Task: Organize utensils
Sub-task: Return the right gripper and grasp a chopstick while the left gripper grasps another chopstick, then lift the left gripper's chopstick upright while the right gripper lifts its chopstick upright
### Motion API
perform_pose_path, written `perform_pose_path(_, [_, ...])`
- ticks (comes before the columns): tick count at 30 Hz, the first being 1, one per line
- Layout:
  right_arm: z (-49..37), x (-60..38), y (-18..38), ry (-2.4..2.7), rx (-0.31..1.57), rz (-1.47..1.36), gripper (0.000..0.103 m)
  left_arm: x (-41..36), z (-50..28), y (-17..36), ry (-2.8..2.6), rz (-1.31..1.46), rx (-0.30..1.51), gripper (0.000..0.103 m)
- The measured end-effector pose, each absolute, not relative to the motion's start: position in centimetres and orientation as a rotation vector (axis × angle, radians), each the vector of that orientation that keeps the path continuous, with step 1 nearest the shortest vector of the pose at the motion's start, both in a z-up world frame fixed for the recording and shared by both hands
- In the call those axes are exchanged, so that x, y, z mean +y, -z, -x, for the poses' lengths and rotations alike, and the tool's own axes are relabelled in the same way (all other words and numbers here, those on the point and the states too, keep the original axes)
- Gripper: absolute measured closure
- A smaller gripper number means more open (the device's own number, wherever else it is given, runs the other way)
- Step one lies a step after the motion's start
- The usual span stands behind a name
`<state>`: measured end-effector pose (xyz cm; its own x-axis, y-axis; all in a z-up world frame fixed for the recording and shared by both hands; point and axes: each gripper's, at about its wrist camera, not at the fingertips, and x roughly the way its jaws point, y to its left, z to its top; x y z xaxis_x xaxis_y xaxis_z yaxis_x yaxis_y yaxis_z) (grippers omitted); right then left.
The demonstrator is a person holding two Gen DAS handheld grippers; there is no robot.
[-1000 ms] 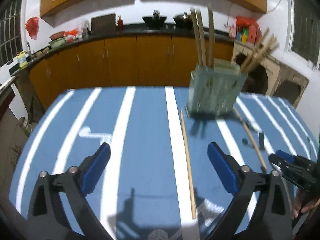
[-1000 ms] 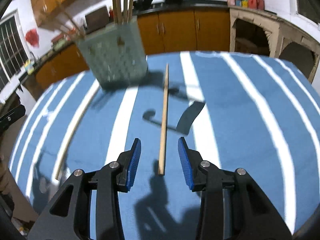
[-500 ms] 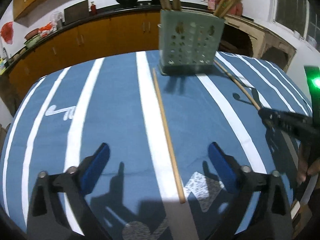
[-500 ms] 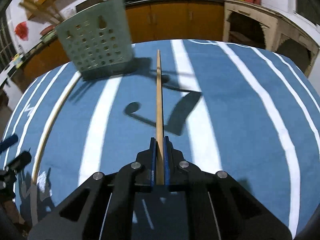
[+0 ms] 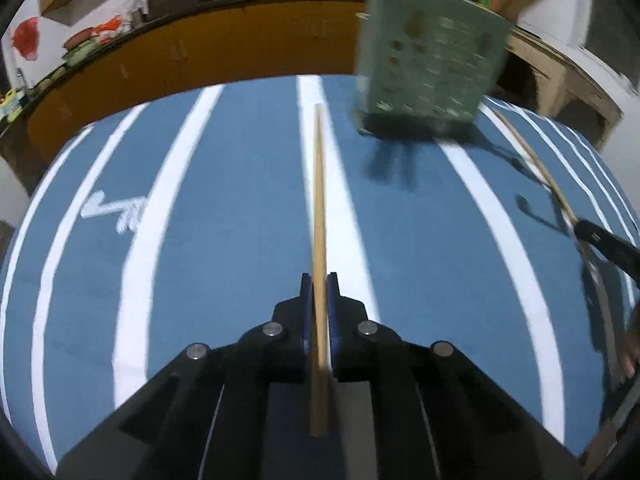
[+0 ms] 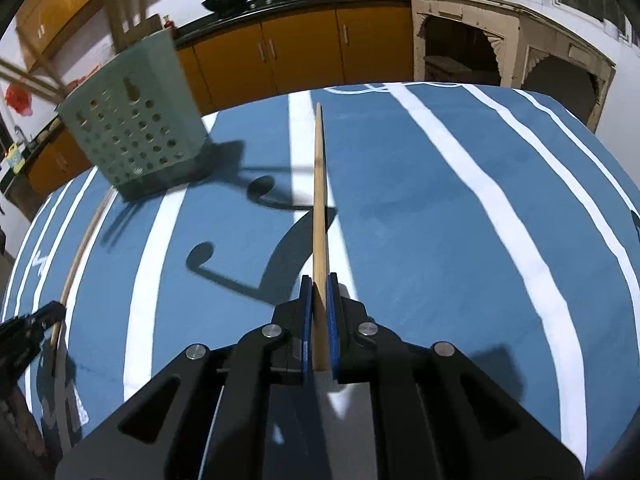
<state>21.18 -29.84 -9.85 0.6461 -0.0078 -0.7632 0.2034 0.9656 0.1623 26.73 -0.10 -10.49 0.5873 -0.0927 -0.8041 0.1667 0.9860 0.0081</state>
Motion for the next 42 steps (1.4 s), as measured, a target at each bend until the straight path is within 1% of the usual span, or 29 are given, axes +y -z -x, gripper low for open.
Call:
perform_pose_path(3, [-21.5, -30.2, 10.0, 0.123, 0.860, -0.253, 0.095, 0.7, -28.2, 10.4, 0.154, -0.056, 0.918, 0.095])
perform_pose_path(6, [-21.4, -29.6, 10.0, 0.125, 0.854, -0.198, 0.095, 0.9, -28.4, 10.4, 0.194, -0.068, 0.916, 0.093])
perform_pose_path(8, [-21.4, -29.4, 10.1, 0.126, 0.852, -0.189, 0.094, 1.0, -28.0, 10.4, 0.222, -0.083, 0.913, 0.087])
perform_pose_path(9, [-21.4, -29.5, 10.1, 0.127, 0.851, -0.195, 0.094, 1.0, -27.9, 10.4, 0.227, -0.090, 0.911, 0.081])
perform_pose_path(10, [-21.4, -29.6, 10.1, 0.126, 0.851, -0.198, 0.094, 1.0, -27.6, 10.5, 0.231, -0.099, 0.906, 0.080])
perform_pose_path(27, [-21.4, -29.7, 10.1, 0.124, 0.852, -0.202, 0.094, 0.7, -26.9, 10.7, 0.199, -0.135, 0.886, 0.080])
perform_pose_path(29, [-21.4, -29.7, 10.1, 0.125, 0.851, -0.202, 0.095, 0.6, -26.7, 10.7, 0.192, -0.138, 0.885, 0.081])
perform_pose_path(30, [-21.4, -29.7, 10.1, 0.124, 0.850, -0.204, 0.095, 0.6, -26.6, 10.7, 0.191, -0.138, 0.885, 0.083])
perform_pose_path(31, [-21.3, -29.8, 10.1, 0.121, 0.848, -0.208, 0.095, 0.6, -26.5, 10.7, 0.193, -0.138, 0.884, 0.091])
perform_pose_path(32, [-21.2, -29.7, 10.1, 0.120, 0.847, -0.210, 0.095, 0.6, -26.4, 10.6, 0.194, -0.137, 0.884, 0.095])
perform_pose_path(36, [-19.3, -29.1, 8.6, 0.120, 0.771, -0.152, 0.095, 0.9, -25.8, 10.2, 0.206, -0.132, 0.902, 0.095])
perform_pose_path(42, [-16.5, -28.4, 4.4, 0.128, 0.606, -0.054, 0.095, 1.7, -24.1, 7.1, 0.213, -0.154, 0.812, 0.095])
